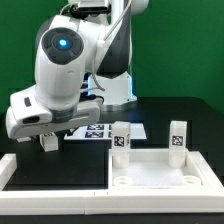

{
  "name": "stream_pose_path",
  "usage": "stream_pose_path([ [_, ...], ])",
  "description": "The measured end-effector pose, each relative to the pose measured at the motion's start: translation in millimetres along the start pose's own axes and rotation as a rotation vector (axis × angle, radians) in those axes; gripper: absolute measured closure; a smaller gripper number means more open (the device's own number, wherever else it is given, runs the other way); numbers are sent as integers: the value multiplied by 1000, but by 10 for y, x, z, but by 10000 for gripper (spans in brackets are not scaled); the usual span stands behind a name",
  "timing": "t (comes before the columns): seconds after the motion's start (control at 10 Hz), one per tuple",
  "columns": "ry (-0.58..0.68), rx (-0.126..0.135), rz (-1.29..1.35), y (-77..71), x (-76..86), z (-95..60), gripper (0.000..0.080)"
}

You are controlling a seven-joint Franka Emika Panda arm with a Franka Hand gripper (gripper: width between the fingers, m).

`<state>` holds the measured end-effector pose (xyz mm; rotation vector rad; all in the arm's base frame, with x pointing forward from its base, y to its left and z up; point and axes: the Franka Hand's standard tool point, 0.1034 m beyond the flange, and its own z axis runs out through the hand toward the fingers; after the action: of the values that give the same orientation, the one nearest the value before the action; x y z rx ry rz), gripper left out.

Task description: Assemble square table

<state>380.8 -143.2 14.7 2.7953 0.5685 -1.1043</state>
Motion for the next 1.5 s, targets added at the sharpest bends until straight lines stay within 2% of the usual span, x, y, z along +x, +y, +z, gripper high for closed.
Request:
stream_pose_path([
  [0.1,-53,7,-13,11,37,10,151],
  [0.2,-57,2,-19,107,67,23,151],
  [0.4,-81,-3,-14,156,89,-9,151],
  [1.0,-87,0,-5,160,121,15,151],
  [1.2,-86,0,-5,159,121,15,407],
  [1.3,-86,0,-5,159,121,15,407],
  [1.4,-87,0,-5,159,121,15,511],
  [1.5,-87,0,-5,159,121,15,511],
])
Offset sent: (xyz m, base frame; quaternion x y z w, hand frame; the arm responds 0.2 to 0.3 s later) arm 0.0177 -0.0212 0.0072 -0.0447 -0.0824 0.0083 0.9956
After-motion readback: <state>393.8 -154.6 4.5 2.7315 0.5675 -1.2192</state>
